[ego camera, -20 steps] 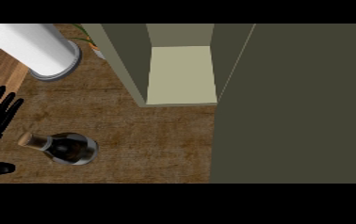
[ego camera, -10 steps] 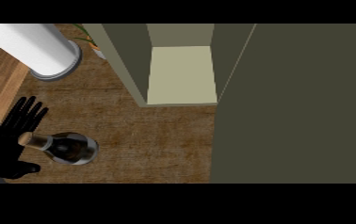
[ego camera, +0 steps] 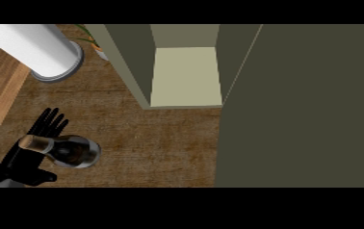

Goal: Pick up the wine, place it into the cabinet and close the cabinet

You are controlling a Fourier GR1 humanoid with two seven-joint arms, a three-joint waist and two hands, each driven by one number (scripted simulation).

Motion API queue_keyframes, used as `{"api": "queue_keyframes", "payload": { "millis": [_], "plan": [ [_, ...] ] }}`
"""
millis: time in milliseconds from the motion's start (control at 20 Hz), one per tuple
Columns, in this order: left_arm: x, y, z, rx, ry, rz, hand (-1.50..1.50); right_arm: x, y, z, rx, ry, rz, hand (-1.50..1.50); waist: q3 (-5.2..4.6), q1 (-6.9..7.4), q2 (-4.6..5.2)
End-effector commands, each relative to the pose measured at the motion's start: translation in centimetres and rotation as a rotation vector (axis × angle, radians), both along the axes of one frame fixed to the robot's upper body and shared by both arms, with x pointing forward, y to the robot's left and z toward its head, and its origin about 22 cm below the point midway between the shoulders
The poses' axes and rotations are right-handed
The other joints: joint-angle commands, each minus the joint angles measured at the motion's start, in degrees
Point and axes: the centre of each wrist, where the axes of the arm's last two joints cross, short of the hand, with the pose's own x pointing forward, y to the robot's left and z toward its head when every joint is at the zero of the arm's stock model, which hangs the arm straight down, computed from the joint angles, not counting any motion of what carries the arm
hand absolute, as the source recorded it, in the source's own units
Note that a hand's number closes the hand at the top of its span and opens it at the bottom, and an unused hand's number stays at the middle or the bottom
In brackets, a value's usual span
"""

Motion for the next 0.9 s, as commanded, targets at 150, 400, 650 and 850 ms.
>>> {"api": "queue_keyframes", "payload": {
  "millis": [150, 400, 650, 850],
  "plan": [
    [-1.0, -0.1, -2.4, -0.096, 0.001, -0.072, -1.5, -2.6, 0.1, 2.5, 0.064, -0.04, 0.031, -1.5, -0.04, 0.05, 0.01],
    [-0.7, -1.7, -3.9, -0.141, 0.003, -0.035, -1.5, -2.7, 0.2, 2.5, 0.068, -0.055, 0.033, -1.5, -0.11, -0.36, 0.06],
    [1.4, -2.5, -3.7, -0.192, 0.003, -0.019, -1.5, -1.3, -0.4, 1.7, 0.057, -0.035, 0.034, -1.5, -0.06, -0.15, 0.18],
    [0.0, -2.5, -4.6, -0.193, -0.005, -0.003, -1.5, -2.6, -0.2, 2.4, 0.068, -0.052, 0.035, -1.5, -0.14, -0.52, 0.16]
  ]
}}
